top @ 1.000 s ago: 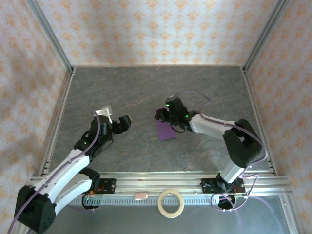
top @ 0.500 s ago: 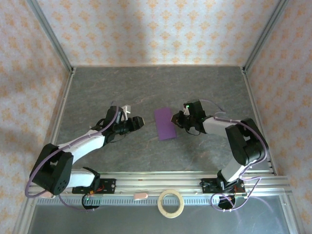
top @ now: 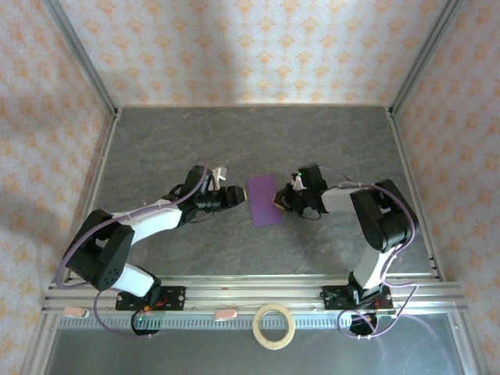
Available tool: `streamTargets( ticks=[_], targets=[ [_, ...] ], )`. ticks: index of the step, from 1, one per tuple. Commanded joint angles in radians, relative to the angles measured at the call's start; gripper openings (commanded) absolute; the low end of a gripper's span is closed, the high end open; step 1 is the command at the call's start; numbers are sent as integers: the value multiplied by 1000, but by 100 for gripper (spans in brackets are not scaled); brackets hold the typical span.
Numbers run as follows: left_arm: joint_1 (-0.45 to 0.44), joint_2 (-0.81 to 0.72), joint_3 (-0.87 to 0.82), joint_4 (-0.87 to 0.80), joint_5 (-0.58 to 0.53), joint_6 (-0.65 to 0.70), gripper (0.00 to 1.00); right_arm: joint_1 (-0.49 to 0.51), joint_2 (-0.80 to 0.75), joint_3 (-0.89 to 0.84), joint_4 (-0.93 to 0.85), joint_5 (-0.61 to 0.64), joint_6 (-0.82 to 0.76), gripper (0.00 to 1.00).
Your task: Fold a paper plane with a square sheet of paper (pick it up from the middle)
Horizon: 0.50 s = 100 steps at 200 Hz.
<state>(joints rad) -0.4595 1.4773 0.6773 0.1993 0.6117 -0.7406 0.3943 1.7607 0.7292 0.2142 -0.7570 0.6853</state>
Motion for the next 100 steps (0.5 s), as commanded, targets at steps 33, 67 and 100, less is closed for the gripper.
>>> streamTargets(
  ticks=[33,67,100],
  targets=[
    [-10,105,70,56,67,-17,53,-8,-22,-130,144,12,116,5],
    [-24,163,92,65,78,-19,51,-9,-23,-149,162,14,129,5],
    [-31,221,110,70,98,-17,45,-8,-19,-152,166,17,132,6]
  ],
)
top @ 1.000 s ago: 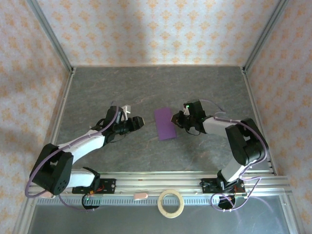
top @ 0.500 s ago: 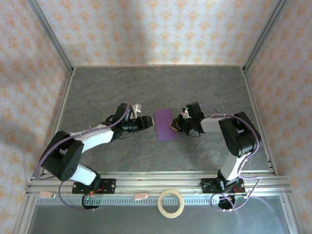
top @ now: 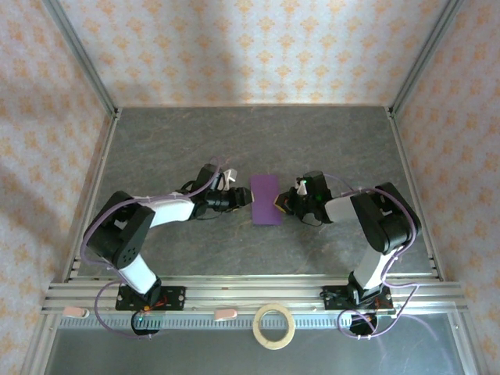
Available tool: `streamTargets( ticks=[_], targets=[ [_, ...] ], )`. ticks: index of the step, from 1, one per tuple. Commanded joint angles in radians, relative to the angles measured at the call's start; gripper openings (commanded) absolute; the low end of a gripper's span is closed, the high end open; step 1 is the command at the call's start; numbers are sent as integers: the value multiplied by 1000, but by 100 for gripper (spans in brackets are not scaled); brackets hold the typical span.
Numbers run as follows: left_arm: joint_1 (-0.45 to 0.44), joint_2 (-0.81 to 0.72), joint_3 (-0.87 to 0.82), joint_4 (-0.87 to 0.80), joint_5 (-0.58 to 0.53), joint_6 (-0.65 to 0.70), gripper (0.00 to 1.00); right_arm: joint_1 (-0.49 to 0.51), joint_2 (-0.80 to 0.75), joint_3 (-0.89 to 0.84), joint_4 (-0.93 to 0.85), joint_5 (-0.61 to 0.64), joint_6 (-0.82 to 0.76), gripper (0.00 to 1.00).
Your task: Fold a paper plane with a square sheet of paper (pick it up from the middle)
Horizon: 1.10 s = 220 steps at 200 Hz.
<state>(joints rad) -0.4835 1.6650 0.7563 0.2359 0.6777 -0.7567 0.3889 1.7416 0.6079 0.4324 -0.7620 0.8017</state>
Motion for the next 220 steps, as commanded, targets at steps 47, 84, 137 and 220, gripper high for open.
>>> streamTargets(
  ticks=[47,84,137,220],
  targets=[
    [-8,89,51,69,45,-33,41,-2,6,-39,-54,38,19,6],
    [-9,126,69,66,49,-41,41,-2,5,-42,-50,41,24,6],
    [-13,158,83,84,68,-55,37,-3,4,-57,-35,44,33,6],
    [-18,183,103,51,53,-55,41,-2,-2,-56,-39,46,33,6]
  ],
)
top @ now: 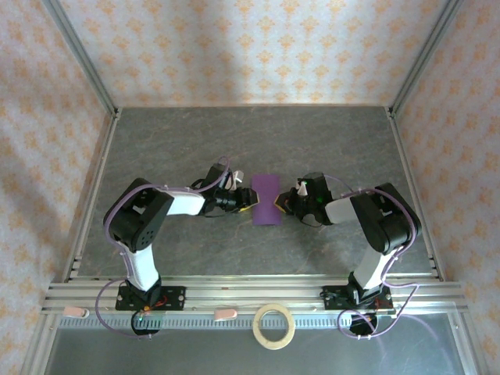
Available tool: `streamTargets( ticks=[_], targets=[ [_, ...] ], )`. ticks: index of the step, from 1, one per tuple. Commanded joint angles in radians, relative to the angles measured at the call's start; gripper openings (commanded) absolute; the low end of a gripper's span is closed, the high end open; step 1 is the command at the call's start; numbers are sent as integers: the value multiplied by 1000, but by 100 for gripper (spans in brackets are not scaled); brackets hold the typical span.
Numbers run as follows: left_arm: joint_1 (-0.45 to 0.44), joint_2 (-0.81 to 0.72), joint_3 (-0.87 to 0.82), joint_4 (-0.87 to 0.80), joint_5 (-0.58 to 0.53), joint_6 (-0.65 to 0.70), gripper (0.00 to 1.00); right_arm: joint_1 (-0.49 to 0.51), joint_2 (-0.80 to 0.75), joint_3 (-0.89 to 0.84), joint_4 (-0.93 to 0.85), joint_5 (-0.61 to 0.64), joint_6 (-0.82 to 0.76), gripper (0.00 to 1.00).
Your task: Fold a paper plane with a square sheet of paper (pick it up from the middle)
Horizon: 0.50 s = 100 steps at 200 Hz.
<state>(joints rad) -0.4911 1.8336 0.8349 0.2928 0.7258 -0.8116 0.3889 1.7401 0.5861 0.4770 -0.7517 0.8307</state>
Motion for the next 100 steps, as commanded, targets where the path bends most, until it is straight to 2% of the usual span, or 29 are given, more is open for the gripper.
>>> streamTargets(
  ticks=[1,34,66,100],
  targets=[
    [-11,15,25,-6,5,0,41,-3,-1,-34,-83,35,4,6],
    [-11,-3,25,-29,-23,12,48,-2,1,-34,-82,36,4,6],
    [-9,-47,34,-72,-71,43,51,-3,2,-32,-81,34,3,6],
    [-7,-25,73,-120,-65,76,52,-3,10,-31,-83,34,1,6]
  ],
)
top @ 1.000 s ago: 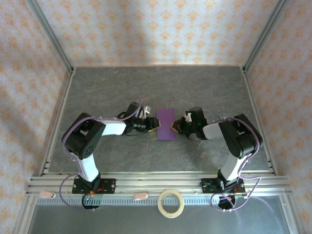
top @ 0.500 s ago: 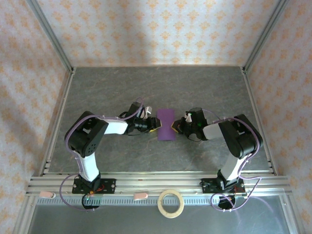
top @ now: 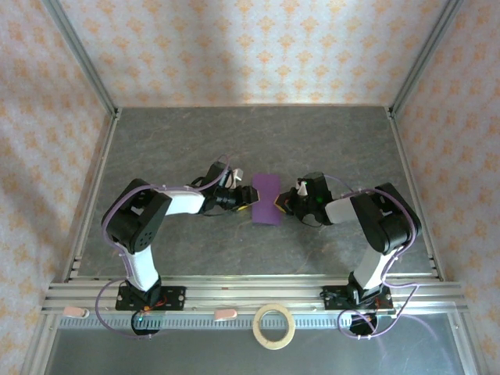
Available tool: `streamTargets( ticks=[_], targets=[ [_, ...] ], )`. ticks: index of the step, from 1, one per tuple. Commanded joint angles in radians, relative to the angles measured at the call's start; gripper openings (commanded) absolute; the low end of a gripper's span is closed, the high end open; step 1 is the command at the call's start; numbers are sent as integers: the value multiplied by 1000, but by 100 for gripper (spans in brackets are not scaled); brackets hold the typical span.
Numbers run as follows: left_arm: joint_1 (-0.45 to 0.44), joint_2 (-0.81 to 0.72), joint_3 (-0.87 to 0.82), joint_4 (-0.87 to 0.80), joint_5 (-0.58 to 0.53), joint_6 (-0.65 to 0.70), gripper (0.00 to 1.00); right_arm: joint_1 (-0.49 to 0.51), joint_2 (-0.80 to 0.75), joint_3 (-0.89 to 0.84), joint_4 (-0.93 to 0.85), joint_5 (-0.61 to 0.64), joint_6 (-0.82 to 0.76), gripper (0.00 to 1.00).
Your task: Fold a paper plane with a square sheet of paper (pick it up from the middle)
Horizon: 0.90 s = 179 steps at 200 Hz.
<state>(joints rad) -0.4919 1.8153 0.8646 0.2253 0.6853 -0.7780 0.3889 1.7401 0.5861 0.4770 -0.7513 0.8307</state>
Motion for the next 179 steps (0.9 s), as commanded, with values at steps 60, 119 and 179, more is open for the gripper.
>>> streamTargets(
  ticks=[60,119,179],
  targets=[
    [-9,32,43,-27,22,29,50,-3,10,-28,-85,33,-1,6],
    [-10,45,38,-37,24,29,49,-3,4,-27,-90,35,-2,6],
    [-10,10,30,-71,-38,46,52,-2,-3,-22,-100,35,-2,6]
  ],
)
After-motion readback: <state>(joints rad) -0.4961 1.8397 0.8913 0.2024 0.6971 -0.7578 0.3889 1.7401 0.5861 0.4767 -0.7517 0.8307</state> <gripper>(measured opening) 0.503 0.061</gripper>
